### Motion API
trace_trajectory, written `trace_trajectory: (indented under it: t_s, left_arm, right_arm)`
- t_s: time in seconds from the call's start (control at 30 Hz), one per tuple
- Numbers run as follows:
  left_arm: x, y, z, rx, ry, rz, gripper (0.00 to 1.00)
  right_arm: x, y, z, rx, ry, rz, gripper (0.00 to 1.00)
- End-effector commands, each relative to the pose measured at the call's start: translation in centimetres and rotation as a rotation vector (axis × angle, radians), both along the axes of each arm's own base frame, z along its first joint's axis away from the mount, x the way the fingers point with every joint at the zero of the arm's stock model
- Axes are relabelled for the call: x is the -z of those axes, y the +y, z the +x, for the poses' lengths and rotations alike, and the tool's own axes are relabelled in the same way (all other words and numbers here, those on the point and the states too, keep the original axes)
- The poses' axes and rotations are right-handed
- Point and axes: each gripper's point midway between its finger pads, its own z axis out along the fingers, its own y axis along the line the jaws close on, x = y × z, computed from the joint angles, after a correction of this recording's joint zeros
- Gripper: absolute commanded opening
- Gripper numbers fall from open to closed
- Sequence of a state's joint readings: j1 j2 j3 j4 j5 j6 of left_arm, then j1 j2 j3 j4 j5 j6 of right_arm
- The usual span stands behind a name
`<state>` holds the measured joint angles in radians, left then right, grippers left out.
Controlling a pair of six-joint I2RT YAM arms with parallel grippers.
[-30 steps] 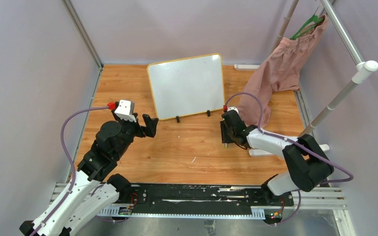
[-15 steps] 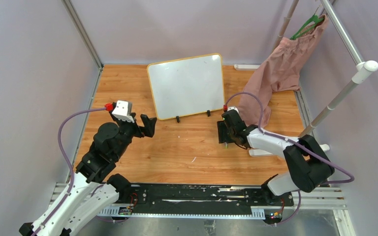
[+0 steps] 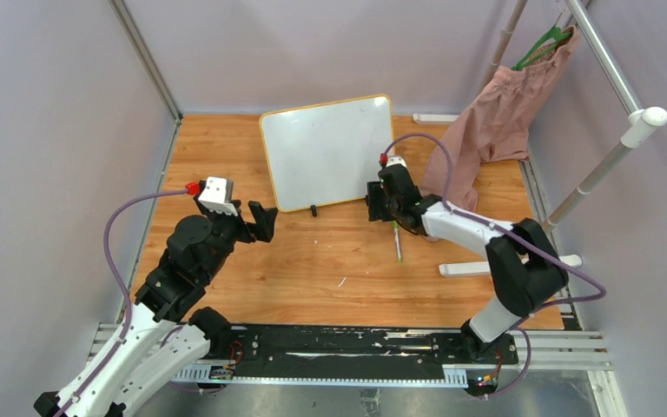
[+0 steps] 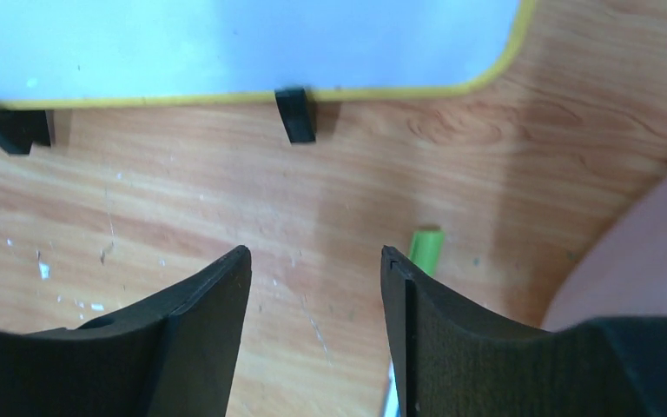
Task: Write a sentence on the whiteboard
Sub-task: Move the whiteboard stand to the center of the board.
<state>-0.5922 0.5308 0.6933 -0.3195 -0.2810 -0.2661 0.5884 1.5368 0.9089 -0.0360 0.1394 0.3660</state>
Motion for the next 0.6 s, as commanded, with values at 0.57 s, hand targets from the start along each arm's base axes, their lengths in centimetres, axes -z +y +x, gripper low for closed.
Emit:
trace_trajectory:
  t_s: [0.57]
  left_arm:
    - [-0.8, 1.3, 0.1, -0.057, -0.035, 0.023, 1.00]
  right_arm:
    - [4.0, 3.2, 5.6, -0.018, 0.021, -0.075, 0.53]
